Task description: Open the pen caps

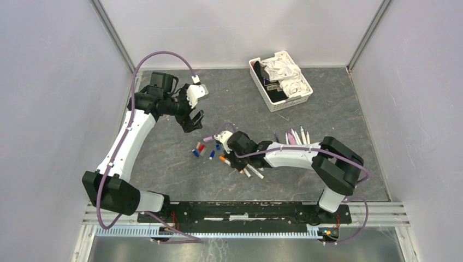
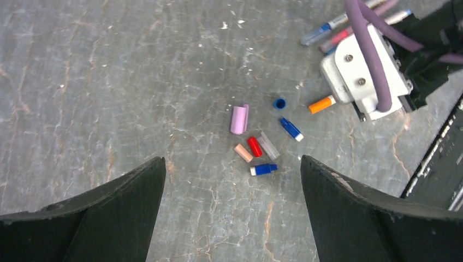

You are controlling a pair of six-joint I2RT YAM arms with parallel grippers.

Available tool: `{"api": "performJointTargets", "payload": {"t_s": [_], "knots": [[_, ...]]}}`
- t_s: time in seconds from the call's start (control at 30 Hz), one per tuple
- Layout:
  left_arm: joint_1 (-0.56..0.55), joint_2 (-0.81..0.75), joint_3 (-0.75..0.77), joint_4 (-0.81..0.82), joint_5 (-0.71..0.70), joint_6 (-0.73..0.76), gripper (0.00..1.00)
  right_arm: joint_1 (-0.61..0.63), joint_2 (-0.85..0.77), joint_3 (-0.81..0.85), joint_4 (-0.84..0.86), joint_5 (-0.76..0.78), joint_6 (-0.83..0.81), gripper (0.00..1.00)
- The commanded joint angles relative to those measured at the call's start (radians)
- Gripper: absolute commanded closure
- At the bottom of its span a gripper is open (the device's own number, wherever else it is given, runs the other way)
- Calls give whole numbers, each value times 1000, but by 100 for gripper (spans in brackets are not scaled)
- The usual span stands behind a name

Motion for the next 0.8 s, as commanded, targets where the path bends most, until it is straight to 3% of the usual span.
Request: {"api": "performJointTargets", "payload": {"t_s": [0.0,0.2,0.37,0.77], "knots": [[7,-33,-13,-128,113,192,2,-19,-112,25,-25,-116,-33,100],[4,-96,-134,-238,237,458,3,-107,-191,71,-56,-386,-37,100],[-11,-113,-158,-322,296,587,4,-133,-192,133,-126,-515,-64,100],[-182,-139,-281,-229,236,550,14,-182,-100,228,-102,-827,-21,100]]}}
